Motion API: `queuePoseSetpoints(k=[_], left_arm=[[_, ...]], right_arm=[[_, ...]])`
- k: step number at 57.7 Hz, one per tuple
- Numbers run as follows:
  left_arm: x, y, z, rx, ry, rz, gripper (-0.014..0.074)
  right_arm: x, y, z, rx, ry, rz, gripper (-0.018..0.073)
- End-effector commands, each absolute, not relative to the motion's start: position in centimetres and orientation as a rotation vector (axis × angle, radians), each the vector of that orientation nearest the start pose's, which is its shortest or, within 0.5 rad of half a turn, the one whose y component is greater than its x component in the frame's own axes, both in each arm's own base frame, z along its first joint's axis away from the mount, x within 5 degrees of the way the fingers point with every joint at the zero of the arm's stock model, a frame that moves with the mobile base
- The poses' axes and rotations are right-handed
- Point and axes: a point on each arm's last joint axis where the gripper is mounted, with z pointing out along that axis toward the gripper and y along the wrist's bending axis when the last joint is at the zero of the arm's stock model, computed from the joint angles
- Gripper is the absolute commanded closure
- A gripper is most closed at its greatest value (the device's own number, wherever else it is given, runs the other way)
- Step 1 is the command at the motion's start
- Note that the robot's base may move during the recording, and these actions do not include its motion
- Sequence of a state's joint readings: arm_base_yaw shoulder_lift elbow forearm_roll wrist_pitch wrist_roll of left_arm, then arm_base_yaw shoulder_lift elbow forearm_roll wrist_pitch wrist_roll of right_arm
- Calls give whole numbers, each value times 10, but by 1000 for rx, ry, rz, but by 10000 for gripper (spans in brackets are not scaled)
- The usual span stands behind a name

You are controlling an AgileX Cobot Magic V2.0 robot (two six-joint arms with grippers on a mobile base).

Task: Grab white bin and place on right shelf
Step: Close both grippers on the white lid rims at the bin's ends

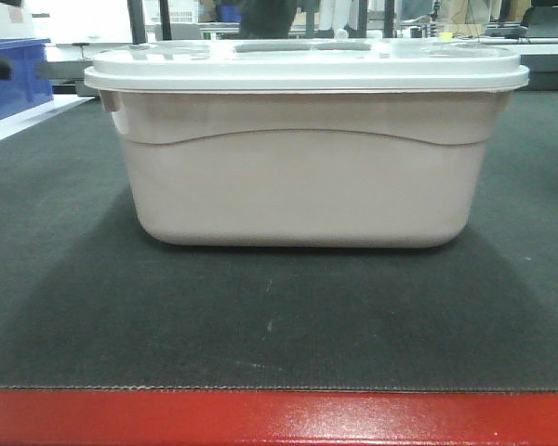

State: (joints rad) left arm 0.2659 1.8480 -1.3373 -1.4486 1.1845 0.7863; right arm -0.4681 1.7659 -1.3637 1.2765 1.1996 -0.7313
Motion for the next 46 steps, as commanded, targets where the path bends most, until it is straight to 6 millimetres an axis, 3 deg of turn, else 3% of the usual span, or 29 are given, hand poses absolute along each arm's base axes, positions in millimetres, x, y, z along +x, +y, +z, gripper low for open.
queuePoseSetpoints(k=[1,10,26,46], left_arm=[[381,-4,308,11,1966,-1625,218],[389,-21,295,7,1966,-1696,218],[390,-35,298,6,1920,-1754,218],[386,-65,298,82,1945,-1803,218]], right_arm=[[357,-74,327,91,2033,1341,-74],[368,-55,316,57,2052,1403,-74],[374,-22,313,-25,2059,1473,-74],[377,-10,309,-52,2074,1498,-74]])
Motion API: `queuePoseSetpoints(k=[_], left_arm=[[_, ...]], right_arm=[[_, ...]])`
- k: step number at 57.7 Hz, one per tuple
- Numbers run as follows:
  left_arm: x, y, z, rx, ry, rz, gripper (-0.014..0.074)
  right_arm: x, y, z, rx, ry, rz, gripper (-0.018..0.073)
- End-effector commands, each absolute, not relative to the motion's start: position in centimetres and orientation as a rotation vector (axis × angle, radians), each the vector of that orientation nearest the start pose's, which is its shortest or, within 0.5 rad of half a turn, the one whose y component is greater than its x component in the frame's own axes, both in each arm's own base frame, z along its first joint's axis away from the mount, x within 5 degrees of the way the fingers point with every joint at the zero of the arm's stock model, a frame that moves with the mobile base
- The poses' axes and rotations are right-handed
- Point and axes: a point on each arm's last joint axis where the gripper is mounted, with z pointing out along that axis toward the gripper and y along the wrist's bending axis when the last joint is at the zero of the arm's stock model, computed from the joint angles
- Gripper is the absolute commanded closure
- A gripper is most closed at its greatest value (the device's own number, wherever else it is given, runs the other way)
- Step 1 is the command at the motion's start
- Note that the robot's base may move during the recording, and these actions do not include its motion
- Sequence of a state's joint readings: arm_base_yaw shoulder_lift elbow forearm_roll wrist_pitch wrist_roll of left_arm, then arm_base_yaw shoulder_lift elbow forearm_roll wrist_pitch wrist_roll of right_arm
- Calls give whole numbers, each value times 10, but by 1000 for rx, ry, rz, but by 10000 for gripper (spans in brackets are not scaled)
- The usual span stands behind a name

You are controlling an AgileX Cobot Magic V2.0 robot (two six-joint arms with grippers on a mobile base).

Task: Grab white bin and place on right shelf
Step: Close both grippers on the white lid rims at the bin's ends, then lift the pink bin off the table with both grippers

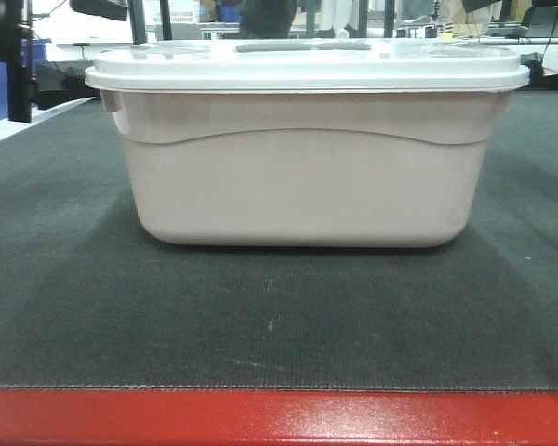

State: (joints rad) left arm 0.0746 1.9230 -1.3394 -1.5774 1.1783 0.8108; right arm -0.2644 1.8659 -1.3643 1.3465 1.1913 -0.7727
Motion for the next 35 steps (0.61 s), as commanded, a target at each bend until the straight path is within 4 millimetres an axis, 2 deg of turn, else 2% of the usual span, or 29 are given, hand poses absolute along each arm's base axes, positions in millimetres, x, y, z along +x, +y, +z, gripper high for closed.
queuePoseSetpoints(k=[1,24,30,35], left_arm=[[386,-65,298,84,1945,-1804,218],[383,-81,299,122,1952,-1833,219],[383,-82,299,121,1954,-1836,220],[383,-82,299,119,1951,-1837,244]], right_arm=[[377,-10,309,-52,2074,1498,-74],[377,5,309,-112,2082,1510,-71],[376,8,309,-122,2085,1514,-7],[376,9,309,-125,2085,1516,118]])
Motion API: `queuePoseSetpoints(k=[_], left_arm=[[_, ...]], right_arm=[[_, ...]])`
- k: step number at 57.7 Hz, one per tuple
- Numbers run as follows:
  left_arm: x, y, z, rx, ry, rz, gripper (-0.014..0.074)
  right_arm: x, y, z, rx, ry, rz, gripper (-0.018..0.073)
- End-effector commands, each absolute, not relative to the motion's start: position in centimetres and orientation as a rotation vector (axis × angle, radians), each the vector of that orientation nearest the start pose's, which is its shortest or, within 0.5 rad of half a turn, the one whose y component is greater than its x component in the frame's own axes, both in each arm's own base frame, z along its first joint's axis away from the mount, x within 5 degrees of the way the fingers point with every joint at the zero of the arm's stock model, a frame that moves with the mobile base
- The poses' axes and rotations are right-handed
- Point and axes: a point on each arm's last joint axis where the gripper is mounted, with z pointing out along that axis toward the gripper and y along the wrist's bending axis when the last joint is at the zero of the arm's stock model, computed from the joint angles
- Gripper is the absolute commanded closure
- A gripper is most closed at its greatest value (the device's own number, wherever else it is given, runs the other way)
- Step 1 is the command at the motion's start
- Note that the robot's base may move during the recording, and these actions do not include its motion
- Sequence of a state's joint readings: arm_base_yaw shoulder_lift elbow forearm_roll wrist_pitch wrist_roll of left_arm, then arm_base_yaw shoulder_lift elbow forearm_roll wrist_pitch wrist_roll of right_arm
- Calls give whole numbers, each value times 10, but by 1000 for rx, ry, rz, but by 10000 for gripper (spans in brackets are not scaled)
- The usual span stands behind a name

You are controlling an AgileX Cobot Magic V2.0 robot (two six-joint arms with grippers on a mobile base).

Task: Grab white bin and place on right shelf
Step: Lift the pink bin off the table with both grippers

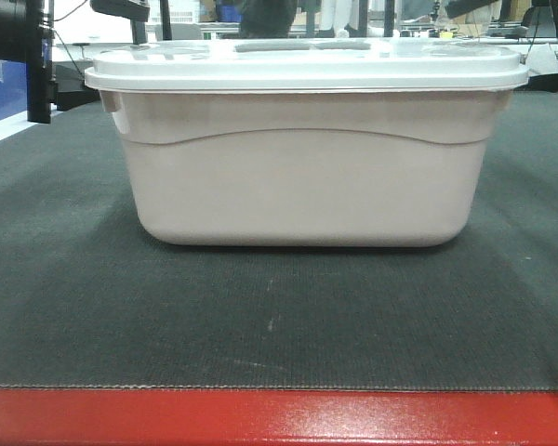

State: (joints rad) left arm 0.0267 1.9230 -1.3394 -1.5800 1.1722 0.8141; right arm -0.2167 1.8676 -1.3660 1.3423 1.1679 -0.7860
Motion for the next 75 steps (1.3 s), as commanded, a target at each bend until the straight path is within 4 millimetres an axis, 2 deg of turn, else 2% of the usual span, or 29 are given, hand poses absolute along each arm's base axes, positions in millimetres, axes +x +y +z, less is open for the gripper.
queuePoseSetpoints(k=[1,7,13,26,35,46,56,75], left_arm=[[383,-82,299,119,1951,-1837,256],[383,-82,299,119,1951,-1837,334],[383,-84,300,116,1941,-1850,437],[381,-100,304,119,1901,-1913,725],[379,-109,312,115,1852,-1956,722],[372,-108,329,132,1794,-1959,722],[361,-107,349,179,1756,-1942,722],[332,-106,390,270,1686,-1911,722]], right_arm=[[376,9,309,-125,2085,1516,141],[376,9,309,-125,2085,1516,295],[377,9,309,-123,2083,1517,391],[376,10,317,-108,2033,1541,477],[371,11,331,-114,1979,1550,491],[361,13,352,-132,1908,1553,491],[347,18,375,-167,1859,1542,491],[311,42,416,-285,1802,1540,491]])
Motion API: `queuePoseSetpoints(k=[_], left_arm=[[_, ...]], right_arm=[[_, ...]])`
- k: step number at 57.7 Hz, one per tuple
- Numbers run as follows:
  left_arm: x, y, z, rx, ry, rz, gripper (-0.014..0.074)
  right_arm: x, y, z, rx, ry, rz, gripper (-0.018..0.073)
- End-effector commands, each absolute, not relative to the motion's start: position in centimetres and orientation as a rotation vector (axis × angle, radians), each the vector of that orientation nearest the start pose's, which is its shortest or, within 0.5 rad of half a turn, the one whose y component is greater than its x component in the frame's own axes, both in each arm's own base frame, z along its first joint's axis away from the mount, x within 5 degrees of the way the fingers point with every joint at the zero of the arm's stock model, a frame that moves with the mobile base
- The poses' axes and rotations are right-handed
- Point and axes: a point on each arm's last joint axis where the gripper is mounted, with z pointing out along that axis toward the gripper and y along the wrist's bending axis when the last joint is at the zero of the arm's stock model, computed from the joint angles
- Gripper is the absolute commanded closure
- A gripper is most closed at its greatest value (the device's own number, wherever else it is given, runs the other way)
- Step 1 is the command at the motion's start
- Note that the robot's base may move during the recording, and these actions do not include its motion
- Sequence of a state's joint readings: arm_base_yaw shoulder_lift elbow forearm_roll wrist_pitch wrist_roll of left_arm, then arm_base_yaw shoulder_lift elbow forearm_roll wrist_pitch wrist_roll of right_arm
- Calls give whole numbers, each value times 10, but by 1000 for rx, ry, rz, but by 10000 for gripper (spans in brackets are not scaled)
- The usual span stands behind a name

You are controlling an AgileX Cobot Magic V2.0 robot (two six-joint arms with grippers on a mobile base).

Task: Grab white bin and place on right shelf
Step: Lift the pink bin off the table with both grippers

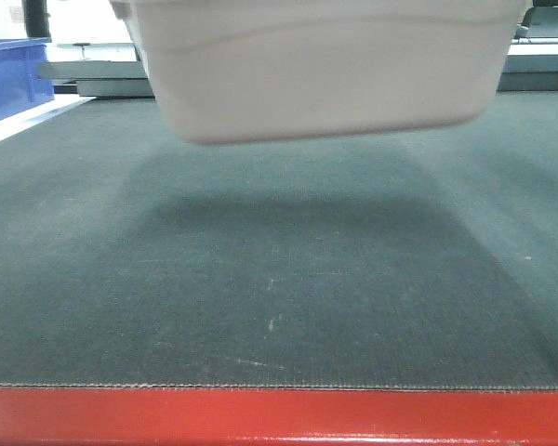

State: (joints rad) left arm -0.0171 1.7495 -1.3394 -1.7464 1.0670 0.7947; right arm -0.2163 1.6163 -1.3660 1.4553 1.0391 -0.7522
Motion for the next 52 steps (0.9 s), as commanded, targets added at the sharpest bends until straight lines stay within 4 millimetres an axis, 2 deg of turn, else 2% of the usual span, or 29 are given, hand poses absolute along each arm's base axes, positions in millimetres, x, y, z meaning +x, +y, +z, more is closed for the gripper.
queuePoseSetpoints(k=[1,14,28,52], left_arm=[[330,-105,393,279,1679,-1907,722],[305,-104,422,348,1615,-1879,722],[284,-103,442,404,1568,-1853,722],[278,-102,448,416,1553,-1843,722]], right_arm=[[308,43,418,-294,1798,1540,491],[290,51,435,-356,1763,1524,491],[280,53,444,-374,1743,1514,491],[273,54,450,-386,1727,1501,491]])
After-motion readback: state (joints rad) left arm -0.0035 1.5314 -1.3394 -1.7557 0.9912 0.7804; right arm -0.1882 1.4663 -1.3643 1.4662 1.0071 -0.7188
